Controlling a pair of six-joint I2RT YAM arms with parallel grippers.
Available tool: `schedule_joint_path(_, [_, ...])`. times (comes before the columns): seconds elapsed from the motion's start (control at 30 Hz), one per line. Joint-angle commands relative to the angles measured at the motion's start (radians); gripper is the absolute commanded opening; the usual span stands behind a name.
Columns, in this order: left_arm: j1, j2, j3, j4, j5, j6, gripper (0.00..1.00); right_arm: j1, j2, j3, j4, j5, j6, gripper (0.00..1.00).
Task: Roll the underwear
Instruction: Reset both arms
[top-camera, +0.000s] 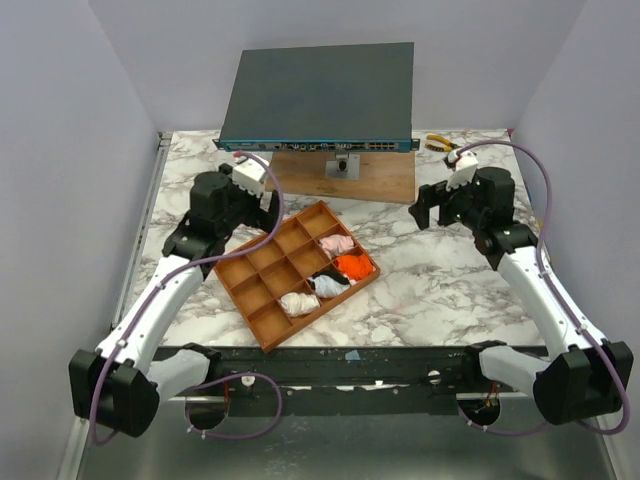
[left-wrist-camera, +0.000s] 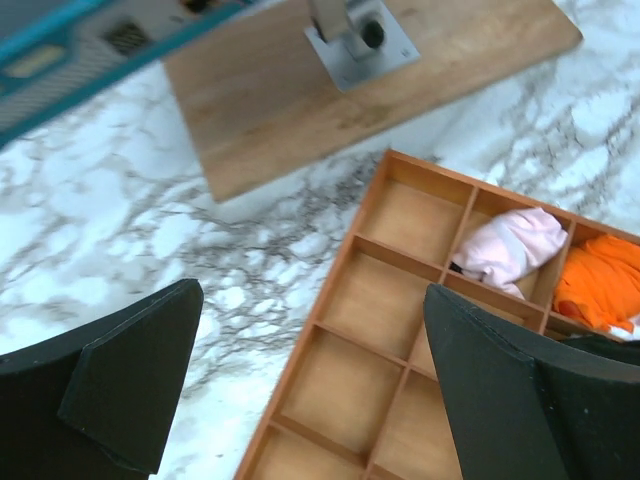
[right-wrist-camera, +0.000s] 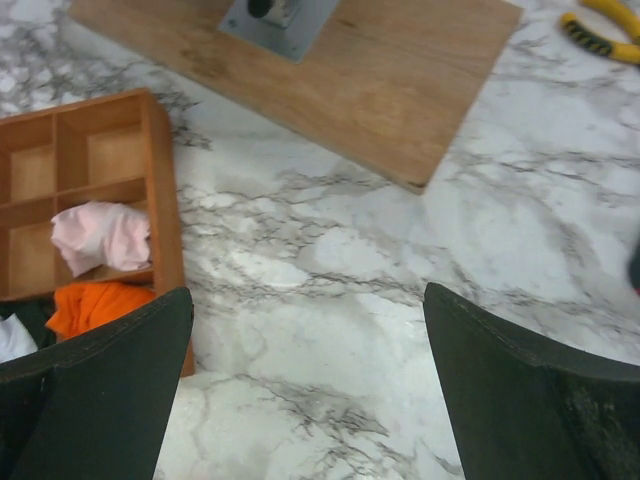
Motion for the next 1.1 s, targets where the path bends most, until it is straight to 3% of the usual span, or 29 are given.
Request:
schedule_joint_path(0.0, [0.103, -0.111, -0.014, -0.012, 0.034, -0.012, 0.98, -0.046, -0.063, -0.01, -0.014, 0.138, -0.035, 1.0])
schedule_joint_path(0.17, [0.199, -0.188, -0.002, -0.046, 0.084, -0.016, 0.98, -0.101, -0.118, -0.077, 0.064, 0.267, -0.002, 1.0])
schedule_joint_path(0.33, [0.221, -0.231, -0.005, -0.056, 0.053, -0.001, 0.99, -0.129, -0.151, -0.128, 0.121, 0.336, 0.01, 1.0])
schedule_joint_path(1.07, [0.258, -0.21, -0.081, -0.009, 0.111, 0.024, 0.98, -0.152, -0.159, -0.152, 0.12, 0.306, -0.03, 1.0])
